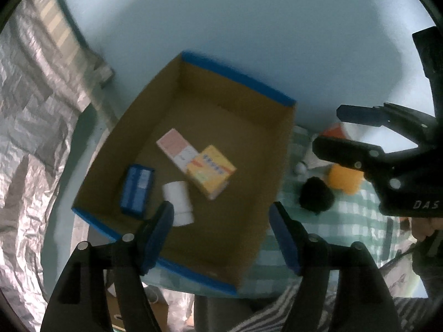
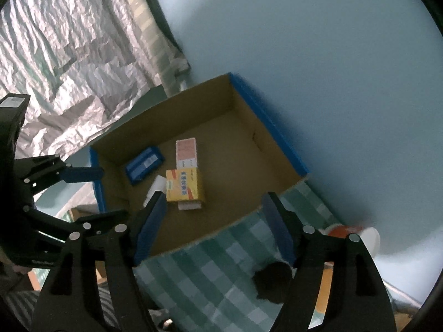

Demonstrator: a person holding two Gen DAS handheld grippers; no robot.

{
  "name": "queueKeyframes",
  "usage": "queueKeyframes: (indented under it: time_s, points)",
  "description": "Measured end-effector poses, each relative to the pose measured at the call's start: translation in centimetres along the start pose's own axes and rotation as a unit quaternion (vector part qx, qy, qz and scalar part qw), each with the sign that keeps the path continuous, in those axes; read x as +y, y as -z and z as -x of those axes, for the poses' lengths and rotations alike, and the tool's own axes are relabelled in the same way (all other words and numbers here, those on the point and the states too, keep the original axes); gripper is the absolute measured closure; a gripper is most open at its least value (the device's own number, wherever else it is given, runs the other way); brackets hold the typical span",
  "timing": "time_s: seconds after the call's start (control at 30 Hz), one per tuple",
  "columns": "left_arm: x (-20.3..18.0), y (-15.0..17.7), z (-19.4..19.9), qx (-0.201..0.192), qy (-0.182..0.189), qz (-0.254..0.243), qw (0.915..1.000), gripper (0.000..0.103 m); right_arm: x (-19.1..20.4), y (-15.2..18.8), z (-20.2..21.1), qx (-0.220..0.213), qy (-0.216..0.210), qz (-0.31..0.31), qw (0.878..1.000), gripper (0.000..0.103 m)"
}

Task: Organize objects
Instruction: 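Open both tools to drop the tissue pack and ointment box inside, then move both tools toward the black cloth and yellow duck on the table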

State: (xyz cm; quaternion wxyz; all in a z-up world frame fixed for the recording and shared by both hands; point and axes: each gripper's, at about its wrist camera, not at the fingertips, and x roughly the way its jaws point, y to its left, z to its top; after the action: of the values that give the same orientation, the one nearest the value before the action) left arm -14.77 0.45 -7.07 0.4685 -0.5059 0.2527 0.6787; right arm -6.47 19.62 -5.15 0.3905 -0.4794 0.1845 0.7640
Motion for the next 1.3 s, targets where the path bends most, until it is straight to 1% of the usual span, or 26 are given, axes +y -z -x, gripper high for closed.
queueKeyframes:
  time_s: [0.23,0.27,0.6,0.77,0.93,1.1,1.23,1.3]
  points:
    - [-3.7,0.3,0.7,-0.002,0.014,-0.035,0.9993,0.03,-2.2,3.2,2.3,-0.001,0.012,-0.023,1.0,0.026]
    - [-4.1,0.3,0.8,-0.002,0.016,-0.039,0.9991,0.03,-2.6,3.8,2.6,0.008,0.002,0.002,1.0,0.026]
    - [-8.7,0.4,0.6,0.006,0.034,-0.083,0.9959,0.029,-6.6,8.4,5.5,0.014,0.025,-0.043,0.999,0.026]
    - [-10.8,0.7,0.1,0.014,0.042,-0.102,0.9938,0.029,-8.7,11.1,7.0,0.02,0.028,-0.065,0.997,0.026]
    - [-13.2,1.2,-0.8,0.027,0.051,-0.122,0.9909,0.026,-10.5,13.5,7.7,0.033,0.036,-0.086,0.995,0.026]
    - [-15.5,1.5,-1.9,0.042,0.056,-0.142,0.9874,0.026,-12.0,15.5,8.4,0.038,0.043,-0.108,0.992,0.026]
    - [-16.9,1.5,-2.8,0.056,0.066,-0.143,0.986,0.026,-12.8,16.6,9.0,0.039,0.04,-0.12,0.991,0.026]
    - [-17.6,1.4,-3.3,0.061,0.064,-0.143,0.9857,0.026,-13.1,17.1,9.1,0.039,0.042,-0.122,0.991,0.026]
